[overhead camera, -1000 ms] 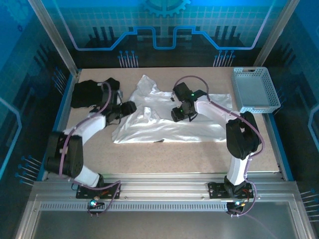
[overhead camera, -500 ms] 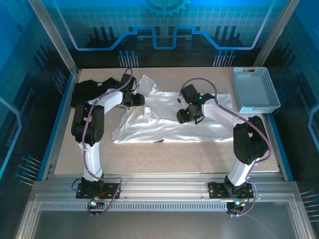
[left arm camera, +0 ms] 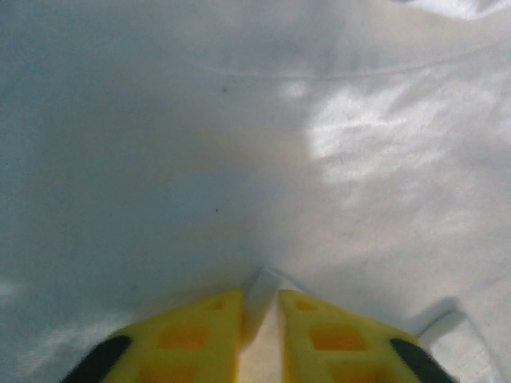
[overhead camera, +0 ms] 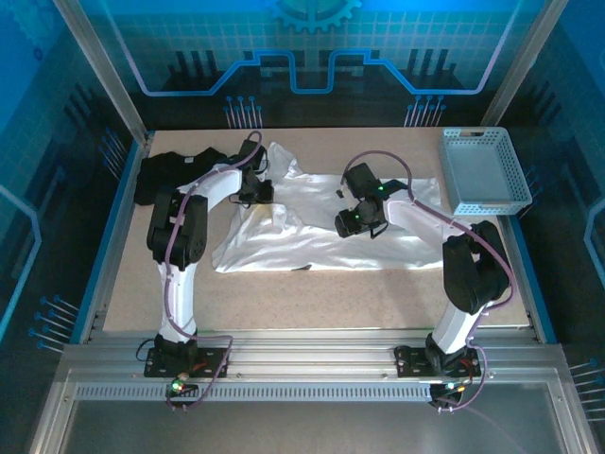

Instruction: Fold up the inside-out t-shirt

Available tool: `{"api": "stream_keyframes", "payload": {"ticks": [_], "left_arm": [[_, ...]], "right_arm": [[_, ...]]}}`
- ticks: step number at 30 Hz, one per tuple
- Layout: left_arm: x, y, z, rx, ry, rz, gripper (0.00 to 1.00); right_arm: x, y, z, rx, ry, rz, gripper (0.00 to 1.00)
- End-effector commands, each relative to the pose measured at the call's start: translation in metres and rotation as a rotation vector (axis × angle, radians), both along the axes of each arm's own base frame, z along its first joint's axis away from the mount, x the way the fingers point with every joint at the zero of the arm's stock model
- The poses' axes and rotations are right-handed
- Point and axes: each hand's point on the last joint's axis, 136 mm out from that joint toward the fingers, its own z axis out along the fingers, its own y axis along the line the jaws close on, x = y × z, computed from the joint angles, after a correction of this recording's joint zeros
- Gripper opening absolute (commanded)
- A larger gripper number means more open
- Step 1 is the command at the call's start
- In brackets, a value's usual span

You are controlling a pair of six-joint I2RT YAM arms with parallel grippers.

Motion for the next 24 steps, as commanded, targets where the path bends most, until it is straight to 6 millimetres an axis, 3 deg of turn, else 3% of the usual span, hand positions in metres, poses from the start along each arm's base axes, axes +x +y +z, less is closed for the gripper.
{"api": "stream_keyframes", "payload": {"ticks": [1, 4, 17, 24], "left_arm": [[0.003, 0.004, -0.006, 0.022, 0.022, -0.002, 0.1], [0.005, 0.005, -0.004, 0.018, 0.021, -0.002, 0.0], [0.004, 0.016, 0.05, -0.035, -0.116, 0.073, 0.0], [0.005, 0.032, 0.056, -0.039, -0.137, 0.118, 0.0]], "right_arm": [[-0.001, -0.002, 0.006, 0.03, -0.002, -0.015, 0.51], [-0.002, -0.004, 0.006, 0.022, -0.003, -0.016, 0.51], [-0.002, -0.006, 0.001, 0.01, 0.002, -0.018, 0.51], [-0.003, -0.01, 0.001, 0.002, 0.003, -0.022, 0.51]]}}
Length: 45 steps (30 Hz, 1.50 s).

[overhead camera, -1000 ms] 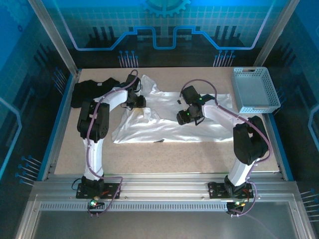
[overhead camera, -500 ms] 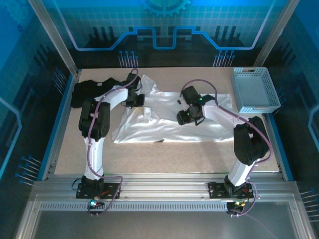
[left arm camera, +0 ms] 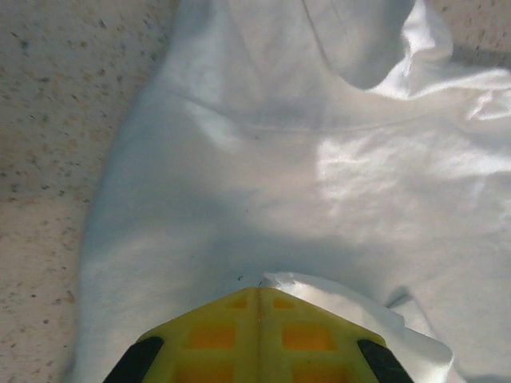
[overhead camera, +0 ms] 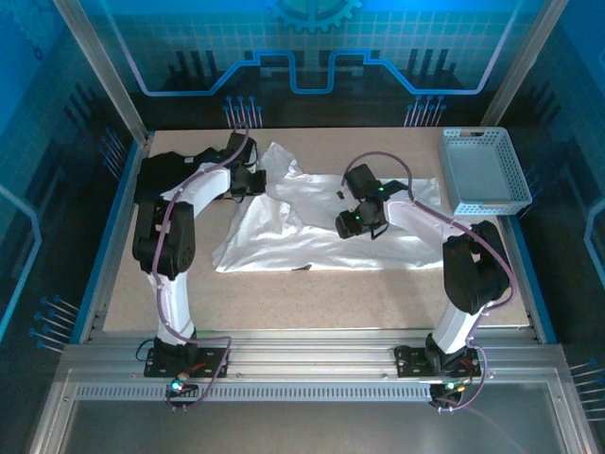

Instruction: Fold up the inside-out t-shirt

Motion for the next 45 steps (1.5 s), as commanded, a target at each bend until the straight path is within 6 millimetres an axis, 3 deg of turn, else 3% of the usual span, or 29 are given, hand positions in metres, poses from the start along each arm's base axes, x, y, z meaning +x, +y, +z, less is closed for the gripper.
{"api": "stream_keyframes", "payload": {"ticks": [1, 7, 11, 13, 16, 19, 22, 25, 28, 32, 36, 45], "left_arm": [[0.003, 0.015, 0.007, -0.008, -0.023, 0.057, 0.0], [0.006, 0.026, -0.01, 0.014, 0.013, 0.093, 0.0], [0.007, 0.033, -0.019, 0.05, 0.035, 0.115, 0.01], [0.008, 0.035, -0.017, 0.054, 0.031, 0.121, 0.19], [0.009, 0.034, -0.006, 0.042, 0.008, 0.128, 0.38], [0.002, 0.031, 0.015, 0.006, -0.037, 0.14, 0.45], [-0.022, 0.029, 0.035, -0.038, -0.087, 0.169, 0.49], [-0.053, 0.011, 0.047, -0.179, -0.134, 0.162, 0.55], [-0.088, -0.009, 0.035, -0.297, -0.102, 0.138, 0.57], [-0.118, -0.022, 0.008, -0.351, -0.017, 0.115, 0.58], [-0.138, -0.015, -0.028, -0.301, 0.087, 0.131, 0.58], [-0.183, -0.003, -0.069, -0.277, 0.183, 0.172, 0.57]], "right_arm": [[-0.001, -0.008, 0.005, 0.008, -0.009, -0.02, 0.51], [-0.001, -0.01, 0.009, 0.006, -0.014, -0.024, 0.52], [-0.002, -0.021, 0.016, -0.019, -0.019, -0.049, 0.52], [-0.004, -0.032, 0.023, -0.019, -0.026, -0.072, 0.53], [-0.009, -0.056, 0.03, -0.021, -0.029, -0.128, 0.53], [-0.019, -0.091, 0.028, -0.021, -0.008, -0.23, 0.54], [-0.023, -0.127, 0.019, 0.02, 0.021, -0.367, 0.54], [-0.022, -0.164, 0.009, 0.005, 0.038, -0.496, 0.57], [-0.02, -0.188, -0.003, -0.074, 0.063, -0.553, 0.58], [-0.015, -0.199, -0.021, -0.173, 0.119, -0.562, 0.59], [-0.018, -0.204, -0.043, -0.232, 0.214, -0.547, 0.58], [-0.05, -0.195, -0.076, -0.256, 0.406, -0.532, 0.55]]}}
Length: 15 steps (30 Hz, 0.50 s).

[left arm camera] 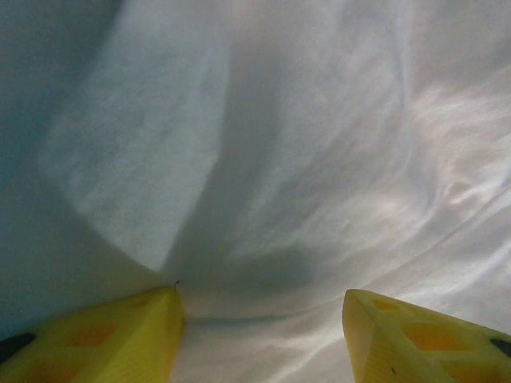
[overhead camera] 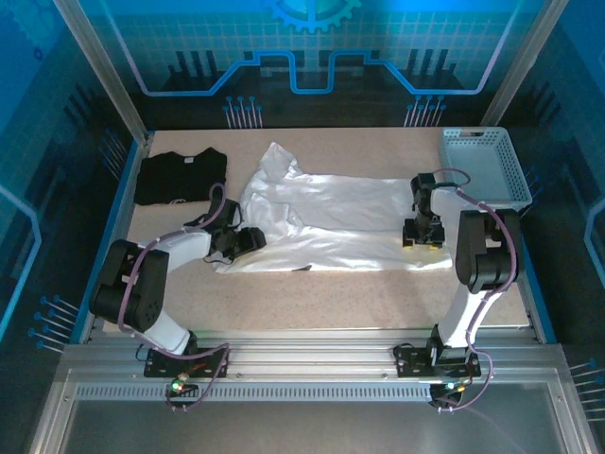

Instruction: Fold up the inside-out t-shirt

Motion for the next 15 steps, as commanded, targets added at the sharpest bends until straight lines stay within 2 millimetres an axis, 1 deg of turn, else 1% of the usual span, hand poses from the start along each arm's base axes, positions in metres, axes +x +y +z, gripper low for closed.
{"api": "stream_keyframes", "payload": {"ticks": [1, 5, 8, 10, 13, 15], "left_arm": [[-0.027, 0.006, -0.014, -0.005, 0.06, 0.026, 0.57], [-0.057, 0.013, -0.027, -0.007, 0.106, 0.062, 0.57], [-0.067, 0.013, -0.014, -0.047, 0.095, 0.107, 0.57], [-0.077, 0.018, -0.011, -0.05, 0.095, 0.143, 0.57], [-0.1, 0.025, -0.011, -0.051, 0.12, 0.184, 0.58], [-0.109, 0.028, -0.007, -0.05, 0.116, 0.192, 0.58]], "right_arm": [[-0.028, 0.007, -0.008, 0.011, 0.123, -0.015, 0.55], [-0.046, 0.021, -0.011, 0.025, 0.169, -0.024, 0.54], [-0.061, 0.032, -0.014, 0.025, 0.174, -0.024, 0.54], [-0.071, 0.035, -0.012, 0.026, 0.162, -0.037, 0.54], [-0.084, 0.035, -0.007, 0.026, 0.124, -0.062, 0.54], [-0.085, 0.029, 0.004, -0.009, 0.066, -0.069, 0.55]]}}
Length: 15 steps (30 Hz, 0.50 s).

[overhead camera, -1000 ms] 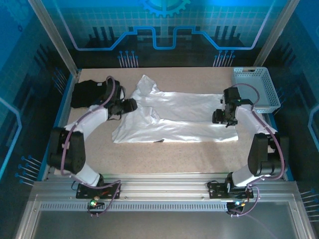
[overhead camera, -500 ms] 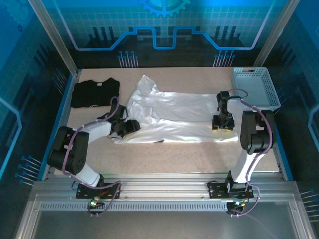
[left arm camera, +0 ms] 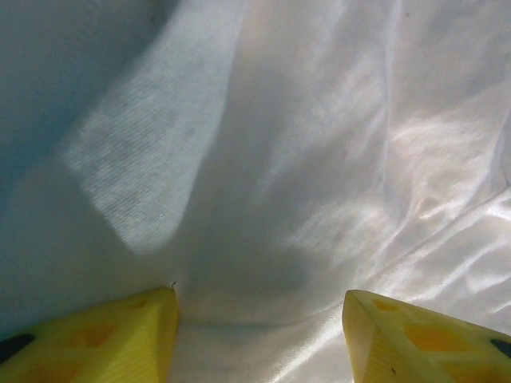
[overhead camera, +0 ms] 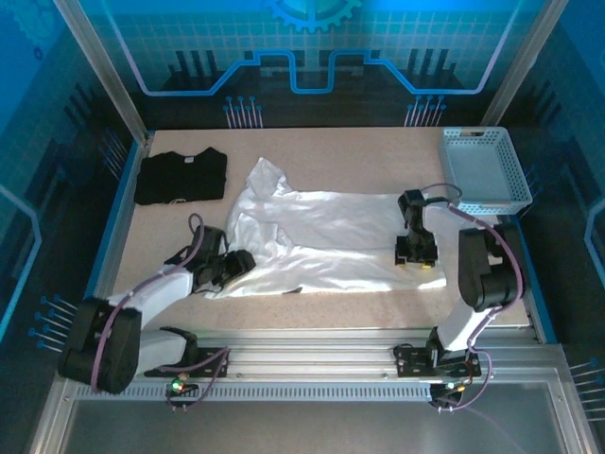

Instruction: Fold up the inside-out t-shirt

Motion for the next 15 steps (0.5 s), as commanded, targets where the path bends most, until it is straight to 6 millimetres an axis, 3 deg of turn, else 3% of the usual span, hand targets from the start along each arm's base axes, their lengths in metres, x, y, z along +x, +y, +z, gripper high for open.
{"api": "stream_keyframes", "payload": {"ticks": [1, 5, 8, 11, 15], "left_arm": [[-0.027, 0.011, -0.003, 0.017, 0.081, 0.053, 0.58], [0.019, 0.008, 0.049, 0.045, -0.093, 0.028, 0.64], [0.062, -0.002, 0.087, 0.025, -0.203, 0.01, 0.66], [0.096, -0.012, 0.113, 0.004, -0.282, -0.004, 0.67], [0.12, -0.018, 0.129, -0.003, -0.323, -0.014, 0.67]], "right_arm": [[-0.013, -0.005, 0.014, -0.038, -0.043, -0.039, 0.56], [0.044, -0.009, 0.066, -0.048, -0.315, -0.001, 0.62], [0.094, -0.015, 0.087, -0.008, -0.46, -0.024, 0.67], [0.132, -0.03, 0.085, -0.01, -0.481, -0.044, 0.7], [0.172, -0.053, 0.068, -0.062, -0.42, -0.047, 0.7]]}}
